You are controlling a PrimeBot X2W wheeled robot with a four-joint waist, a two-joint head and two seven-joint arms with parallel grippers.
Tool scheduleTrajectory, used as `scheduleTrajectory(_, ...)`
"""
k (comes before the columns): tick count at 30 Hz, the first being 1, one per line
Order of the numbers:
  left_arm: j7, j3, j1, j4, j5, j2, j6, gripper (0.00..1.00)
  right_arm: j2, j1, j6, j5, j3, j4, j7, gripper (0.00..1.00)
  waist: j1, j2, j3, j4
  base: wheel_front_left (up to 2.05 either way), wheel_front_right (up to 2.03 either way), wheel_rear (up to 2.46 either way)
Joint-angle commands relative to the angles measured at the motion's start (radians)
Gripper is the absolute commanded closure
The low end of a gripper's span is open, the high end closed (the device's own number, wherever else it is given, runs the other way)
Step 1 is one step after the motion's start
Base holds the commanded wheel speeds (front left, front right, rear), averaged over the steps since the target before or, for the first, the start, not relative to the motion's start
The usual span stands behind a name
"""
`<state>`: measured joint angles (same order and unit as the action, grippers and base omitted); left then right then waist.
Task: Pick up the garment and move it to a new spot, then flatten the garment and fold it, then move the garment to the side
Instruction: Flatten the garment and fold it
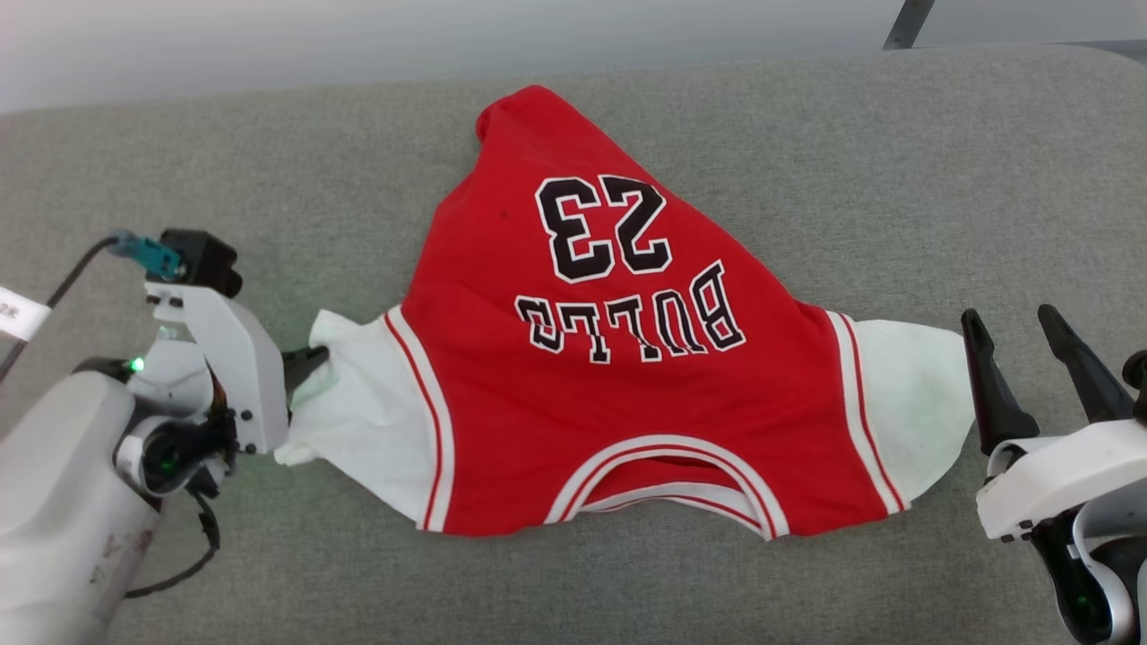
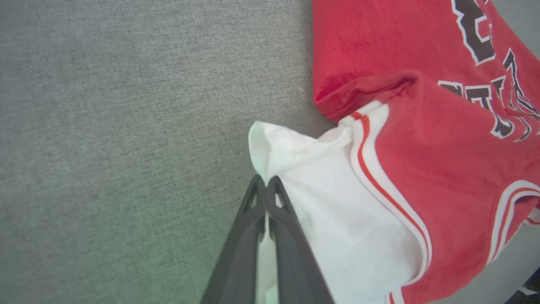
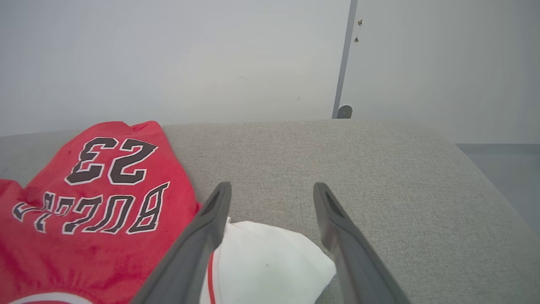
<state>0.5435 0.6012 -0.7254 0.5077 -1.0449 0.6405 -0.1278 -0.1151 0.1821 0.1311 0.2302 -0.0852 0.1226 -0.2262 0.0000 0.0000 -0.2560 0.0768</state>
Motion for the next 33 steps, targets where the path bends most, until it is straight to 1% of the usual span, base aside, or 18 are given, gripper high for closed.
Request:
scheduleTrajectory(1, -0.005, 0.005, -0.010, 0.005, 0.006, 0.005, -0.004, 1.00, -0.003, 0.018, -0.001, -0.001, 0.004, -0.001, -0.002, 0.00, 0.0000, 0.0000, -0.001, -0.001, 0.00, 0.00, 0.00)
scheduleTrajectory(5, -0.027, 0.032, -0.033, 0.020, 0.008, 0.018, -0.004, 1.00, -0.008, 0.024, -0.001, 0.001, 0.013, -0.004, -0.006, 0.00, 0.0000, 0.0000, -0.006, -0.001, 0.00, 0.00, 0.00)
scheduleTrajectory(11, -0.044, 0.068, -0.045, 0.058, -0.011, 0.019, -0.004, 1.00, -0.017, 0.037, -0.001, 0.002, 0.016, -0.010, -0.011, 0.00, 0.0000, 0.0000, -0.010, -0.002, 0.00, 0.00, 0.00)
scheduleTrajectory(22, -0.100, 0.132, -0.059, 0.156, 0.013, 0.059, -0.003, 1.00, -0.026, 0.045, -0.001, 0.004, 0.019, -0.018, -0.026, 0.00, 0.0000, 0.0000, -0.005, -0.011, 0.00, 0.00, 0.00)
scheduleTrajectory(26, -0.116, 0.149, -0.065, 0.187, 0.008, 0.061, -0.003, 1.00, -0.028, 0.044, -0.001, 0.004, 0.021, -0.019, -0.032, 0.00, 0.0000, 0.0000, 0.000, -0.017, 0.00, 0.00, 0.00)
scheduleTrajectory(28, -0.126, 0.150, -0.068, 0.200, -0.006, 0.053, -0.003, 1.00, -0.029, 0.043, -0.001, 0.002, 0.021, -0.019, -0.034, 0.00, 0.0000, 0.0000, 0.005, -0.021, 0.00, 0.00, 0.00)
scheduleTrajectory(29, -0.134, 0.147, -0.071, 0.207, -0.012, 0.051, -0.003, 0.91, -0.029, 0.043, -0.001, 0.003, 0.022, -0.019, -0.036, 0.00, 0.0000, 0.0000, 0.009, -0.024, 0.00, 0.00, 0.00)
scheduleTrajectory(31, -0.147, 0.147, -0.074, 0.214, -0.022, 0.047, -0.003, 0.34, -0.031, 0.039, -0.001, 0.003, 0.024, -0.019, -0.036, 0.00, 0.0000, 0.0000, 0.019, -0.030, 0.00, 0.00, 0.00)
scheduleTrajectory(32, -0.152, 0.148, -0.074, 0.218, -0.024, 0.046, -0.003, 0.00, -0.033, 0.038, -0.001, 0.004, 0.025, -0.018, -0.035, 0.00, 0.0000, 0.0000, 0.025, -0.033, 0.00, 0.00, 0.00)
scheduleTrajectory(33, -0.156, 0.152, -0.074, 0.219, -0.026, 0.044, -0.003, 0.00, -0.033, 0.036, -0.001, 0.003, 0.025, -0.018, -0.035, 0.00, 0.0000, 0.0000, 0.032, -0.036, 0.00, 0.00, 0.00)
